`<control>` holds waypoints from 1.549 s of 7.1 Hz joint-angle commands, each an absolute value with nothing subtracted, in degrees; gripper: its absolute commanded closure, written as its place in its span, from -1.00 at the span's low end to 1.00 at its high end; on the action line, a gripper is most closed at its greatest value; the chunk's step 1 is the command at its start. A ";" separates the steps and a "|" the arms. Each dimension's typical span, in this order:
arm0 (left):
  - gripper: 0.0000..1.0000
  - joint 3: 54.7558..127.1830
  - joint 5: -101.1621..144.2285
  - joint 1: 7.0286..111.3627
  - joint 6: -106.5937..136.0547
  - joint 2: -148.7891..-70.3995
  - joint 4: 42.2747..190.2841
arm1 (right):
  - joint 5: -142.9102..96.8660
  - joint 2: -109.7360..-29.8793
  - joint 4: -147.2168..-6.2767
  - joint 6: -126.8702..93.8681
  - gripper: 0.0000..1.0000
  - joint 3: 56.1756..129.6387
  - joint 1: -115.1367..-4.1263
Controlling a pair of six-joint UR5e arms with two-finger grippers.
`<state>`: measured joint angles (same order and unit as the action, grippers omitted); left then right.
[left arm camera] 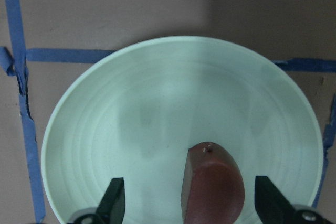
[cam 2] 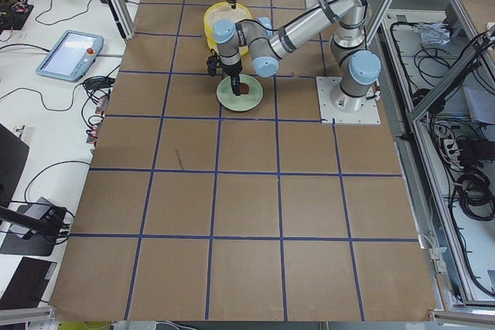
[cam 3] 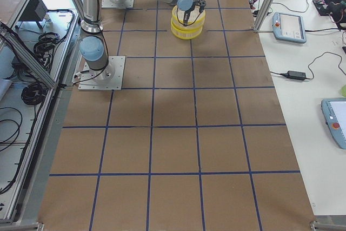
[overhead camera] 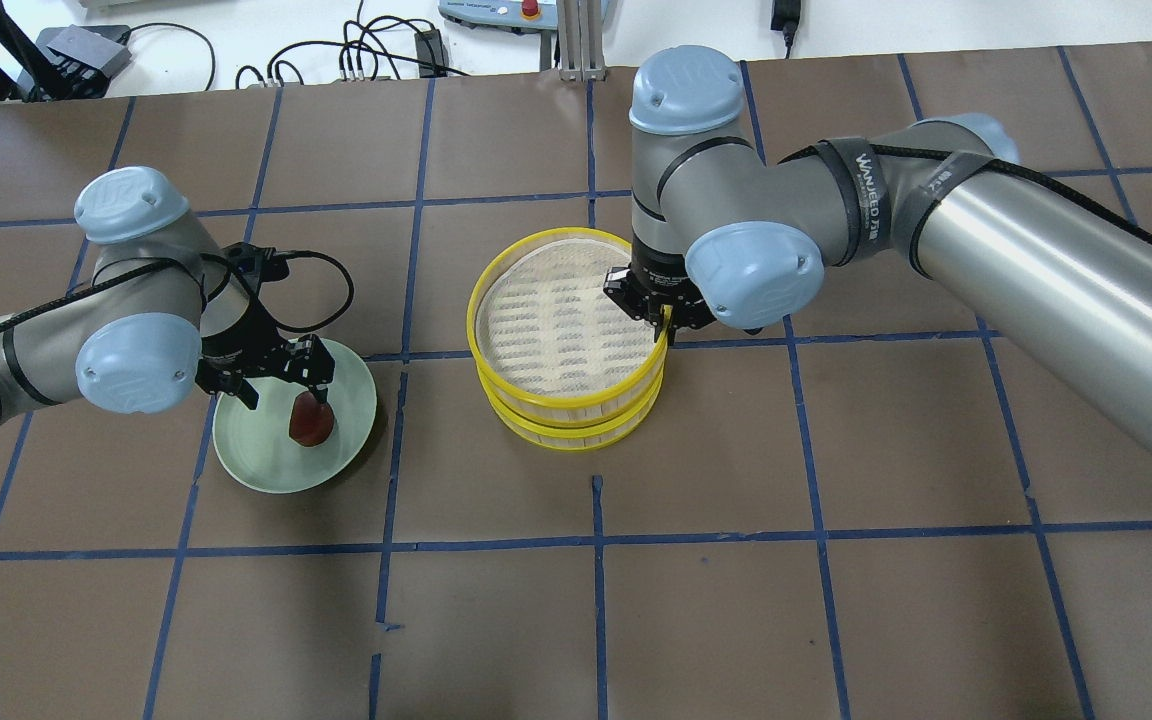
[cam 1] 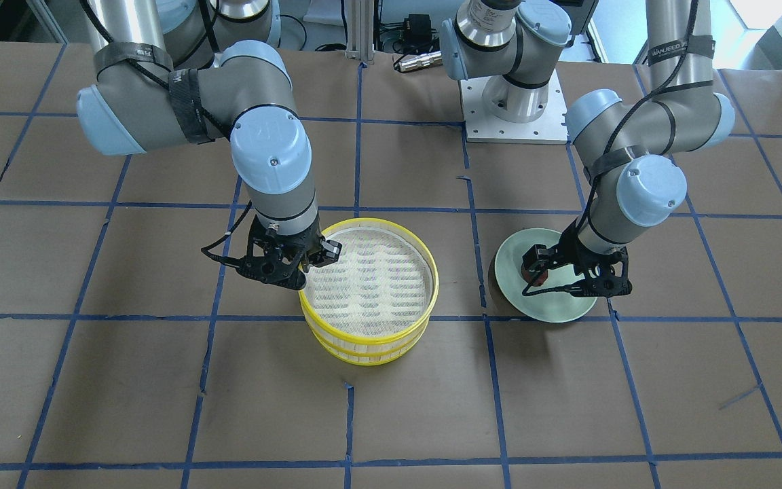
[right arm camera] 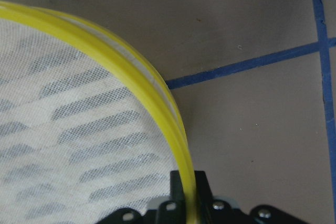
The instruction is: Stack buns with steamer
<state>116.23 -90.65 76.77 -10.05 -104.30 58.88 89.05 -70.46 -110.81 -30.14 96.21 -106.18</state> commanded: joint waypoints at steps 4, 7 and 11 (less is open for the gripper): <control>1.00 116.37 -88.33 76.73 -9.93 -104.68 58.36 | 88.68 -70.05 -110.92 -30.23 0.71 96.33 -106.96; 1.00 109.01 -88.42 78.65 -9.15 -101.18 61.76 | 89.47 -70.13 -110.83 -29.36 -0.63 96.94 -106.88; 1.00 97.14 -80.17 91.88 13.18 -97.99 68.11 | 88.95 -79.41 -103.33 -24.36 -0.70 95.45 -101.11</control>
<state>100.71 -82.48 86.30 3.19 -97.94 66.92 89.45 -74.54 -108.24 -25.79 95.97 -104.25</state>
